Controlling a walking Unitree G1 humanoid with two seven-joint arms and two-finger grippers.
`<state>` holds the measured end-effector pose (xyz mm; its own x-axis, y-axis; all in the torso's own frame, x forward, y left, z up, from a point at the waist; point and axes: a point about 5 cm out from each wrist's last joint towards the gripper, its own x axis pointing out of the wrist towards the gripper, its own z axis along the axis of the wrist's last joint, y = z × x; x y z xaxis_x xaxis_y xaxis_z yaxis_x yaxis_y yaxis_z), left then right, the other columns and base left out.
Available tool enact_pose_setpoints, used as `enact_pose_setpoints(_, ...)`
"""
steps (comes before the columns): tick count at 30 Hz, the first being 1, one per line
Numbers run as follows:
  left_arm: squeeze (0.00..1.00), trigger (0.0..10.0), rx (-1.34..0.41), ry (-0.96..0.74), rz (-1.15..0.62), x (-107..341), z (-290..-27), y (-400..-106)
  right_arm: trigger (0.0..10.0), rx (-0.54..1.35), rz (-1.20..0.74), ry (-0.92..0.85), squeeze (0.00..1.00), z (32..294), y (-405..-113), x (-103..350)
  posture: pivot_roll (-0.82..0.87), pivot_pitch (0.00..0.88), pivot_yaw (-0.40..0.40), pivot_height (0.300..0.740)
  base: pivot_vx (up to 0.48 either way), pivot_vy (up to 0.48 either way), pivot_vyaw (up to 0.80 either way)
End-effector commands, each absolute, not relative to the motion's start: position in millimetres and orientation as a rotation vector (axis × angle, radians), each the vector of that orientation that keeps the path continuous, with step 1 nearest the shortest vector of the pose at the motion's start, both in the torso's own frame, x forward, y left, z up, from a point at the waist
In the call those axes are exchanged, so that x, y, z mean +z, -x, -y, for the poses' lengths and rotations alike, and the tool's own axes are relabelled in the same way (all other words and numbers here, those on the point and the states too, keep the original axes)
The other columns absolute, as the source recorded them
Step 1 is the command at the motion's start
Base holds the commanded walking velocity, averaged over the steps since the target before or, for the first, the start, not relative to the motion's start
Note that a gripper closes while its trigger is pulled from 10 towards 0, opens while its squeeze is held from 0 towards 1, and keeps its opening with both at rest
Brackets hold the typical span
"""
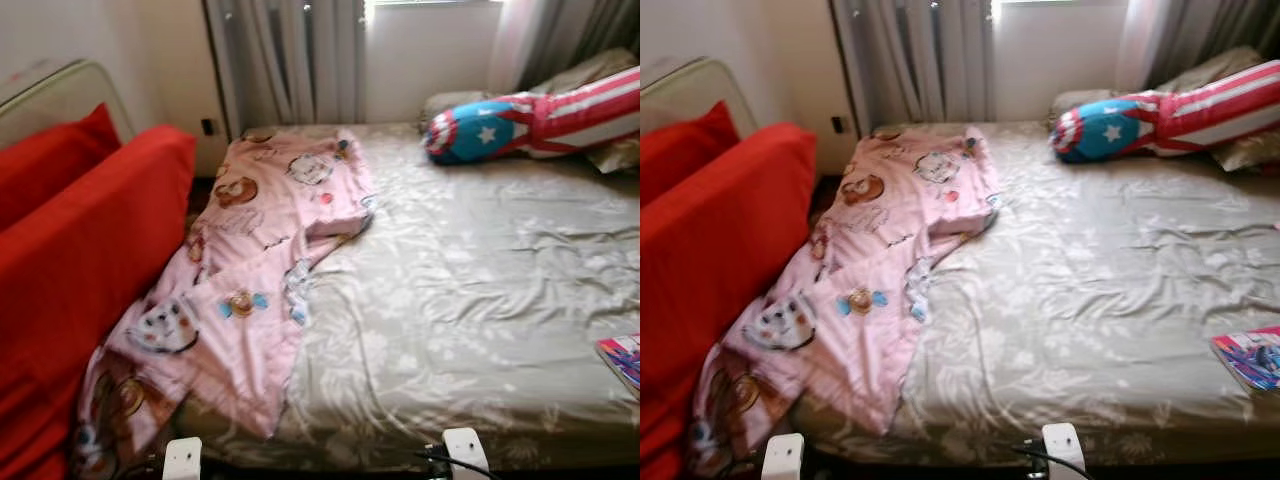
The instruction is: Clean up the room
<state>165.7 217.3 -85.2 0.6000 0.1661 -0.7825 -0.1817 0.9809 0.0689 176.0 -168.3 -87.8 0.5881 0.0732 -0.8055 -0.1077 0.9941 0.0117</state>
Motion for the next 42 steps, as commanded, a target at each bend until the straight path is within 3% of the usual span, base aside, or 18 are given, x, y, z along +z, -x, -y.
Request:
enact_pose_setpoints(1, 0.0, 10.0, 0.201, 0.009, -0.915, -85.9, -217.5, -164.2, 10.0, 0.1, -0.932, 0.044, 0.0, 170.3, -175.5, -87.7, -0.08, 0.003, 0.02, 0.74, 0.0, 0.36, 0.0)
enact_pose_setpoints(24, 0.0, 10.0, 0.2, 0.016, -0.906, -84.8, -218.8, -165.9, 10.0, 0.115, -0.912, 0.038, 0.0, 167.4, -178.5, -86.1, -0.08, 0.021, 0.026, 0.74, 0.0, 0.023, 0.0)
enact_pose_setpoints(42, 0.0, 10.0, 0.201, 0.014, -0.908, -84.7, -220.7, -165.4, 10.0, 0.126, -0.909, 0.031, 0.0, 165.0, -178.4, -86.1, -0.08, 0.018, 0.032, 0.74, 0.0, 0.0, 0.78)
